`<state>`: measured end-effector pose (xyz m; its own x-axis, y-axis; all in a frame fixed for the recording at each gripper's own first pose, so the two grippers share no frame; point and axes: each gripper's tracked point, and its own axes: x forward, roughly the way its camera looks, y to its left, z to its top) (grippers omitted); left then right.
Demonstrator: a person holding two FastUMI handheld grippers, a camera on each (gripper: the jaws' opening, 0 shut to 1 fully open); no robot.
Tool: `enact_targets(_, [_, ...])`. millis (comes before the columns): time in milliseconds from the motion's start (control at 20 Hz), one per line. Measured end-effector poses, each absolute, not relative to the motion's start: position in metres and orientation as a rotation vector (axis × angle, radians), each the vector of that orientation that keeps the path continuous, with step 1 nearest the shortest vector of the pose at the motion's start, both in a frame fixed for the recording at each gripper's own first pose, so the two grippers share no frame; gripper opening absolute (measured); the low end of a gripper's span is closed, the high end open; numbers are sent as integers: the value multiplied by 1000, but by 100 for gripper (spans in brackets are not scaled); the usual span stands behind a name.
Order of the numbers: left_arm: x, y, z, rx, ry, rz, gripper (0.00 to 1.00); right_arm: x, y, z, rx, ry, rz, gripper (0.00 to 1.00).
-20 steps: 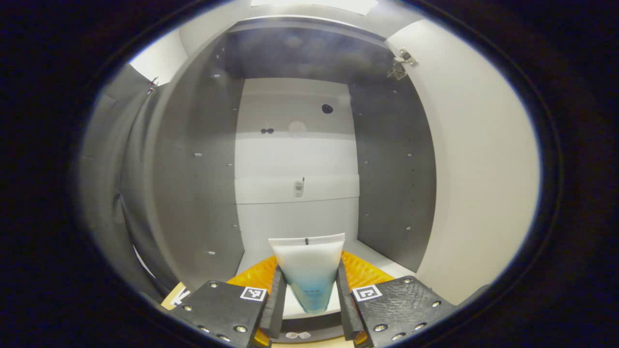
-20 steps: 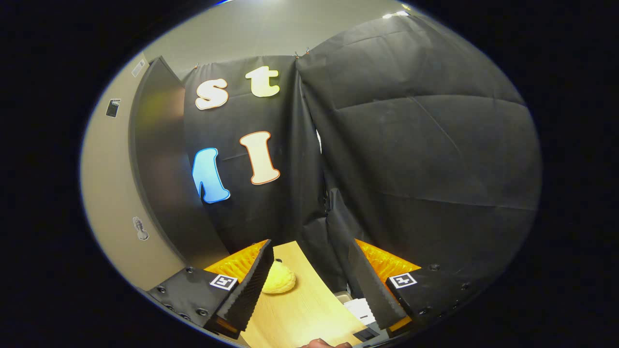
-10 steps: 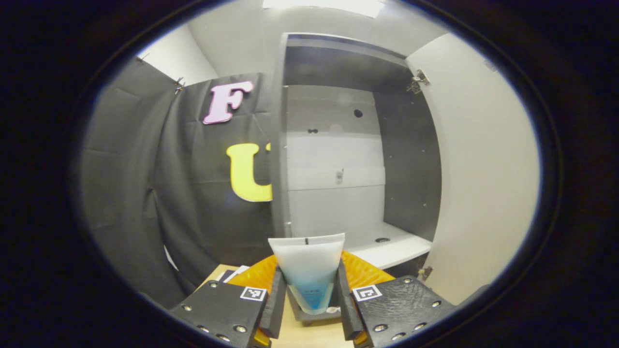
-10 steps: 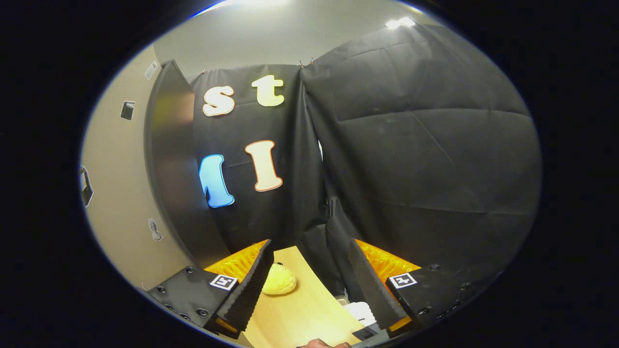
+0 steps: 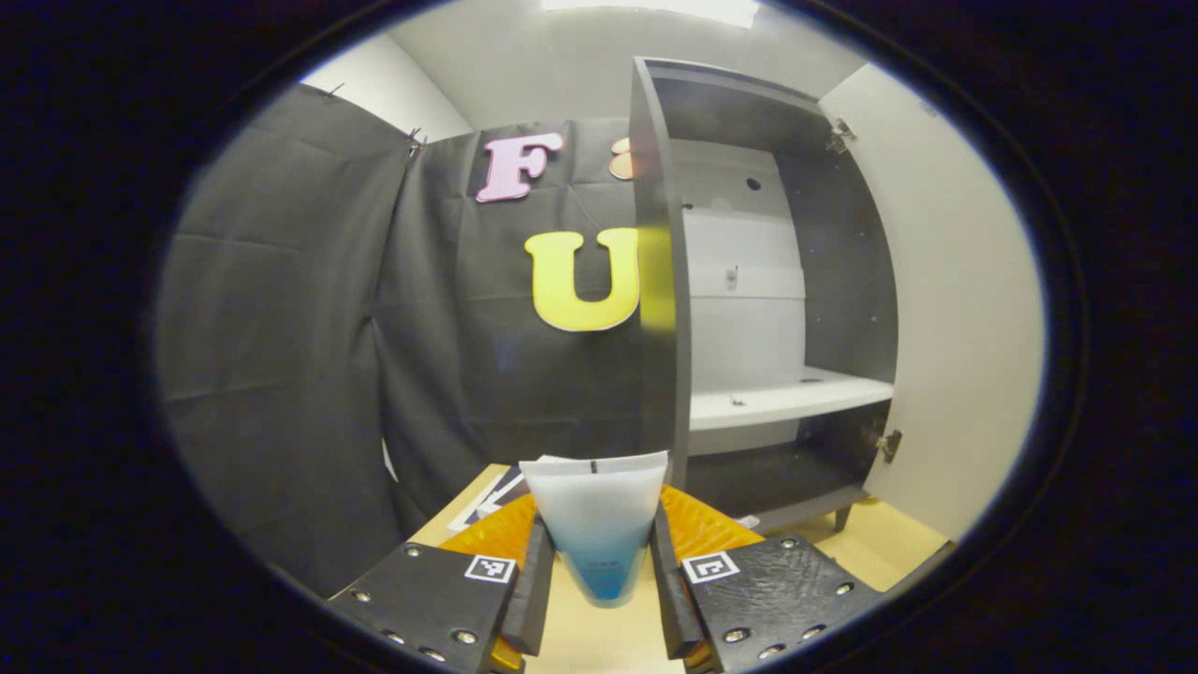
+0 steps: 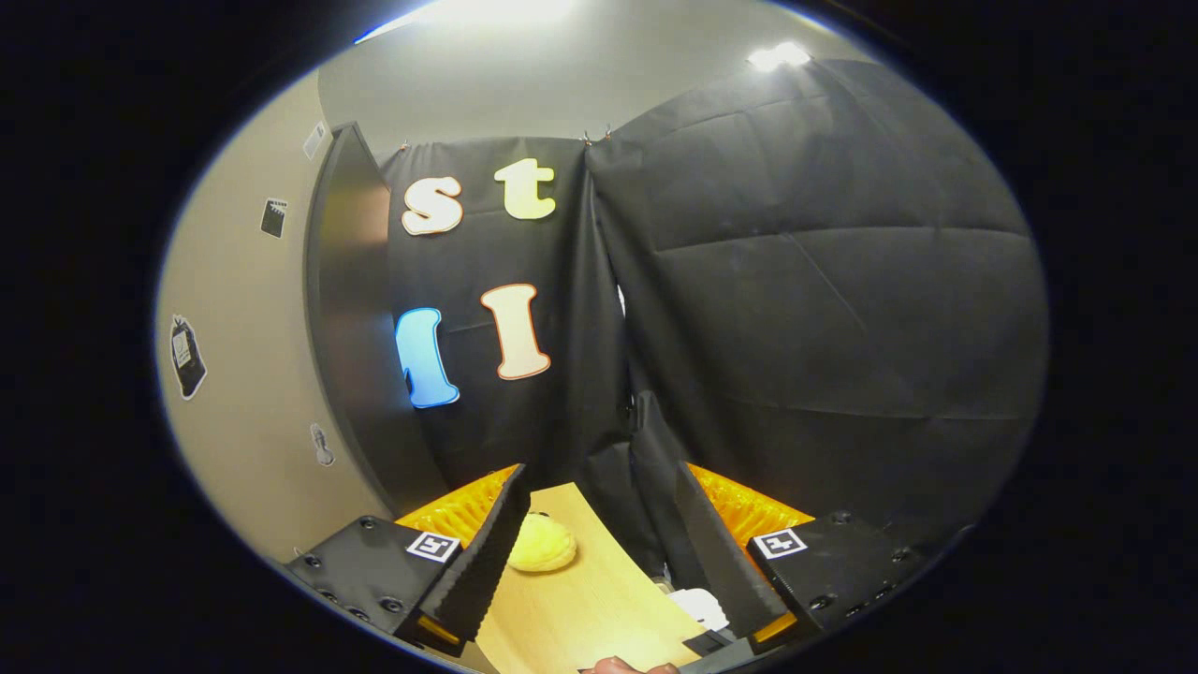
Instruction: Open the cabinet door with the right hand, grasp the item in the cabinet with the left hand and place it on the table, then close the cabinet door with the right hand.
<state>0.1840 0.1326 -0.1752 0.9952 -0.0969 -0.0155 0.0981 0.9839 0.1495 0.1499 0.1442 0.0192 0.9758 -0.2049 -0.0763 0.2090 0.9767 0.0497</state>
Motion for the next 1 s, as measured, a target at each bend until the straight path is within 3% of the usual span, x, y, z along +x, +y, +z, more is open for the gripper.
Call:
enact_targets(550, [161, 190, -339, 110, 107, -39, 50, 131, 138, 17, 20, 34, -258, 92])
enact_targets(650, [160, 191, -358, 107, 127, -39, 50, 130, 145, 23, -6, 8, -239, 98])
enact_targets(1000, [152, 193, -402, 114, 174, -49, 51, 124, 150, 13, -12, 31, -237, 98])
